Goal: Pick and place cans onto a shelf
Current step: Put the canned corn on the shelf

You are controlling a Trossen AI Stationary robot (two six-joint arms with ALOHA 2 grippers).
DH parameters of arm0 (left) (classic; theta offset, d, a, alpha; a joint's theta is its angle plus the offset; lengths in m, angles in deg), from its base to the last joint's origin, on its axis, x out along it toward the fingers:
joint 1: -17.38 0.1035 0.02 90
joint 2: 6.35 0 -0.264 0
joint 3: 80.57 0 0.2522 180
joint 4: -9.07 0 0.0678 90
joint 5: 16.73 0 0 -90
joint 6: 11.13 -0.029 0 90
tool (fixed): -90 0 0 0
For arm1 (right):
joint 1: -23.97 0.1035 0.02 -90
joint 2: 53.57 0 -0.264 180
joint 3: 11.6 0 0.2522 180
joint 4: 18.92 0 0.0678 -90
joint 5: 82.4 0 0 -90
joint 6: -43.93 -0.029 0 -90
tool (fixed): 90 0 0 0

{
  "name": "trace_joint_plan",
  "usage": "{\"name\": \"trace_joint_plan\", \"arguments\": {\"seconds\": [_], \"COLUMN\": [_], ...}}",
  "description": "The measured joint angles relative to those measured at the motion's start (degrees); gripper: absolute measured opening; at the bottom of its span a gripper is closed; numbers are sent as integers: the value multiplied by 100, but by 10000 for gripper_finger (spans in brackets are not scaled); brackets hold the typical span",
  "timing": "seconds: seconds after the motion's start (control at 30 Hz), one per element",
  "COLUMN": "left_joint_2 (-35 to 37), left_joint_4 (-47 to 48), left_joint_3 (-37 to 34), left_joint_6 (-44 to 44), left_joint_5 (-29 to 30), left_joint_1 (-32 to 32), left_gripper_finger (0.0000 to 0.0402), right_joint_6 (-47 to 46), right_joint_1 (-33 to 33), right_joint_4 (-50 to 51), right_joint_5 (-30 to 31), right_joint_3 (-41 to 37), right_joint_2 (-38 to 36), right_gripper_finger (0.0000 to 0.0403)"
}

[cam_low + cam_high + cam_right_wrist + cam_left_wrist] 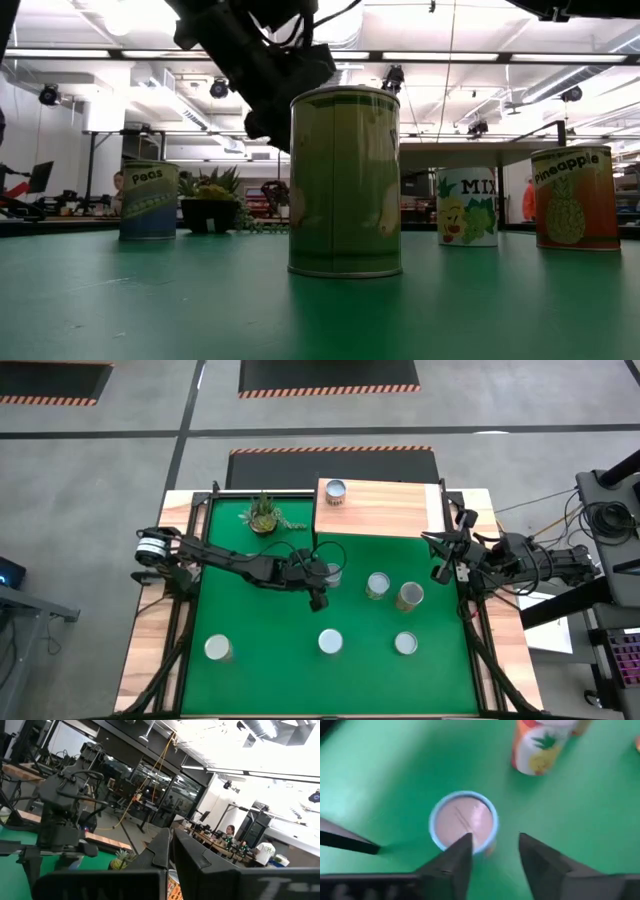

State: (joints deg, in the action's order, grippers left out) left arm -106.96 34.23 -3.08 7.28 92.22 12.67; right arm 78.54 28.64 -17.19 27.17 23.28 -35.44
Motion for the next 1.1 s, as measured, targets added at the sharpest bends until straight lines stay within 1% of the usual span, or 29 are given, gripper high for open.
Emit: {"name": "trace_joint_plan", "arguments": {"seconds": [0.13, 0.23, 0.37, 0.47, 0.57, 0.73, 0.83, 0.93, 1.1], "left_joint_2": [-184, -313, -461, -544, -640, -770, -809, -858, -885], "left_joint_4": [37, -25, -129, -198, -285, -470, -578, -605, -638], "left_joint_3": [-18, -21, -25, -25, -29, -29, -29, -29, -31], "left_joint_6": [280, 181, 25, 17, 71, 162, 164, 165, 165], "left_joint_5": [435, 516, 522, 566, 610, 907, 909, 909, 911], "left_joint_1": [0, 0, 0, 27, 51, 84, 85, 79, 81], "left_gripper_finger": [238, 293, 347, 372, 384, 386, 385, 373, 337], "right_joint_6": [0, 1, 9, 9, 9, 9, 10, 27, 37], "right_joint_1": [0, 0, 0, 0, 0, 0, 0, 0, 0], "right_joint_4": [-1, 4, 8, 12, 13, 18, 20, 20, 22], "right_joint_5": [0, 0, 0, 0, 0, 0, 2, 2, 2], "right_joint_3": [0, 0, 0, -1, 0, 0, -1, 0, -1], "right_joint_2": [0, 0, 0, 0, 0, 0, 1, 2, 2], "right_gripper_finger": [13, 13, 13, 13, 13, 13, 13, 13, 13]}}
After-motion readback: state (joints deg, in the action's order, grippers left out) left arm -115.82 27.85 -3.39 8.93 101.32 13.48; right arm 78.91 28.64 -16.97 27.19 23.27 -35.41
